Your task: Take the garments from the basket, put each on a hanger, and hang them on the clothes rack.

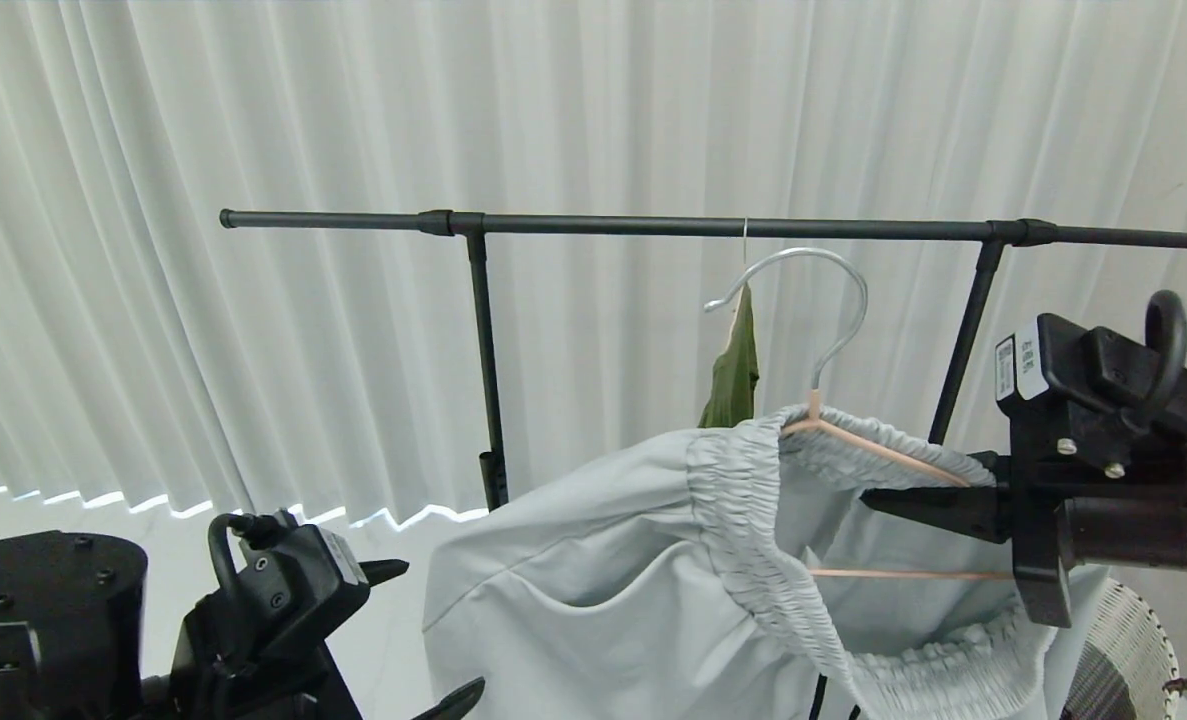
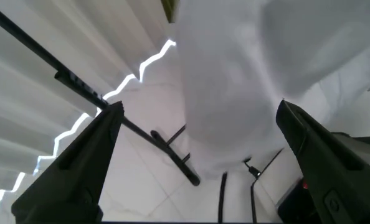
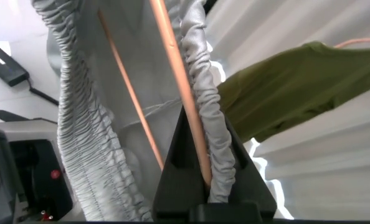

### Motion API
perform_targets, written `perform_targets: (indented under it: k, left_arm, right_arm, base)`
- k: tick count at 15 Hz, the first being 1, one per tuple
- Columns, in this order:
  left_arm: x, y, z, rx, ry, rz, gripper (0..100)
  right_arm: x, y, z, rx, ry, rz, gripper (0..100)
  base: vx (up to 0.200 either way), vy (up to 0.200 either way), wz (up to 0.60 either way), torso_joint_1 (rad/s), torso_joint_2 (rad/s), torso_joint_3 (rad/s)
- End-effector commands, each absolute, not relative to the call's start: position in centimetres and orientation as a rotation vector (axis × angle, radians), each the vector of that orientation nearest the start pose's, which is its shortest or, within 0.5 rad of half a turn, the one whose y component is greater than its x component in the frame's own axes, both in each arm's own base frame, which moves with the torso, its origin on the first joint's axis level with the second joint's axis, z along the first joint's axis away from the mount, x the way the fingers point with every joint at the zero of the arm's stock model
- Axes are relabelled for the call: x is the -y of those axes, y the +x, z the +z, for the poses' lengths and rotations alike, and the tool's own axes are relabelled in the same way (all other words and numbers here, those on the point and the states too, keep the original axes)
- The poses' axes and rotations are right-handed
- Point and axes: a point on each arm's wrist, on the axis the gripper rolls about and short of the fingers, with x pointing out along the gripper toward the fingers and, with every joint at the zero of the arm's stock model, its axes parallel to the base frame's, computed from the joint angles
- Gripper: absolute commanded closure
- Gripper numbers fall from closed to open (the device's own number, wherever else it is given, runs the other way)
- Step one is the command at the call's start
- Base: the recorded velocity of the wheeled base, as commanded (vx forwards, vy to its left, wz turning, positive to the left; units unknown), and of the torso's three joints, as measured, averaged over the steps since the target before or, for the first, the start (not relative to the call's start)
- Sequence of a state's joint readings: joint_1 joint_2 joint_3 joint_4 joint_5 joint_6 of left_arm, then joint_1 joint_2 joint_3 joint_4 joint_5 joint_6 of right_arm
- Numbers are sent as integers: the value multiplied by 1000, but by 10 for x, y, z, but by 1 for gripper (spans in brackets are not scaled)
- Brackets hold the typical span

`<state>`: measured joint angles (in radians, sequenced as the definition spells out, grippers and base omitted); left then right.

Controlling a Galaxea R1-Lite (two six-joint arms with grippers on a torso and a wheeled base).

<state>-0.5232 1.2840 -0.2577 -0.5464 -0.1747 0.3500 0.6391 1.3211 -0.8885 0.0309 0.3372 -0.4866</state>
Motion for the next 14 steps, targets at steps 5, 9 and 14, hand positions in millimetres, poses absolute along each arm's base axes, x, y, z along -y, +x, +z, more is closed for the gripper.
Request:
perform_targets:
  k: [5, 9, 14]
  left_arm:
    - [84, 144, 127, -385, 410, -762, 100]
    - [61, 155, 126, -418, 378, -609, 100]
    - [46, 157, 125, -432, 365, -526, 100]
  right_arm:
    - [-130, 157, 243, -220, -514, 1067, 100]
    - [-123, 153, 243, -275, -529, 1024, 100]
    - [-113, 148, 244, -294, -527, 987, 100]
  base:
    - [0, 0, 0, 0, 0, 0]
    - [0, 0, 0, 0, 0, 0]
    - [0, 0, 0, 0, 0, 0]
